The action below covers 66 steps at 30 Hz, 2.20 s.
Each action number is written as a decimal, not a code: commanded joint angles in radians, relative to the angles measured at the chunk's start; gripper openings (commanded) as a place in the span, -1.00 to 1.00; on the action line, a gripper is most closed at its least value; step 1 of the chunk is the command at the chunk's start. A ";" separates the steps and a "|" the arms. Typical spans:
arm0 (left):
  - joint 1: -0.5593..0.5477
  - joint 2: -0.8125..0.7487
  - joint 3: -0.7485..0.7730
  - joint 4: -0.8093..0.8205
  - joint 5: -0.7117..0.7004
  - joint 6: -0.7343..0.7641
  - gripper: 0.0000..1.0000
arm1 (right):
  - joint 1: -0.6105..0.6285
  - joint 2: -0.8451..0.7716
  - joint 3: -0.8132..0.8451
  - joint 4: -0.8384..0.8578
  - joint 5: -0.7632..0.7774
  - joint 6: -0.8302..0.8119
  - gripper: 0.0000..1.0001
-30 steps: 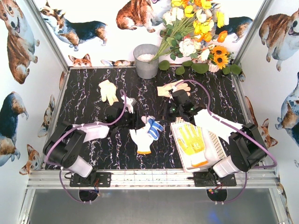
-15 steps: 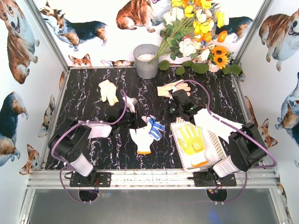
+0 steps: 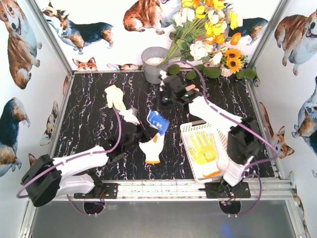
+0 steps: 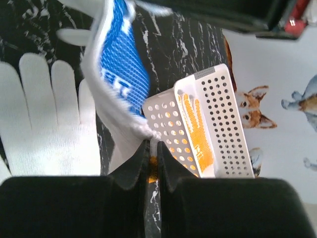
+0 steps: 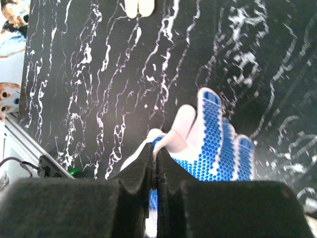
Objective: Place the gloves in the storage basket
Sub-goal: Pair the glove with the glove.
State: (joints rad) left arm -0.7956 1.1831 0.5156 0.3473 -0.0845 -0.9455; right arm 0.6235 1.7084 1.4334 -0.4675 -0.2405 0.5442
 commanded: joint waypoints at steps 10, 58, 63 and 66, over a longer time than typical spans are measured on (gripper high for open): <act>-0.071 -0.051 -0.046 -0.327 -0.201 -0.299 -0.04 | 0.065 0.169 0.226 -0.094 0.048 -0.137 0.09; 0.239 0.004 -0.069 -0.336 0.136 -0.104 -0.16 | 0.260 0.007 -0.396 0.187 0.101 0.028 -0.01; 0.239 0.004 -0.073 -0.350 0.149 -0.109 -0.24 | 0.275 0.026 -0.379 0.194 0.121 -0.030 -0.05; 0.240 0.008 -0.084 -0.348 0.153 -0.123 -0.31 | 0.284 0.041 -0.362 0.199 0.124 -0.055 -0.11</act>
State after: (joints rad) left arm -0.5648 1.1931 0.4484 0.0109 0.0692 -1.0565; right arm 0.8963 1.7260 1.0107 -0.2901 -0.1570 0.5640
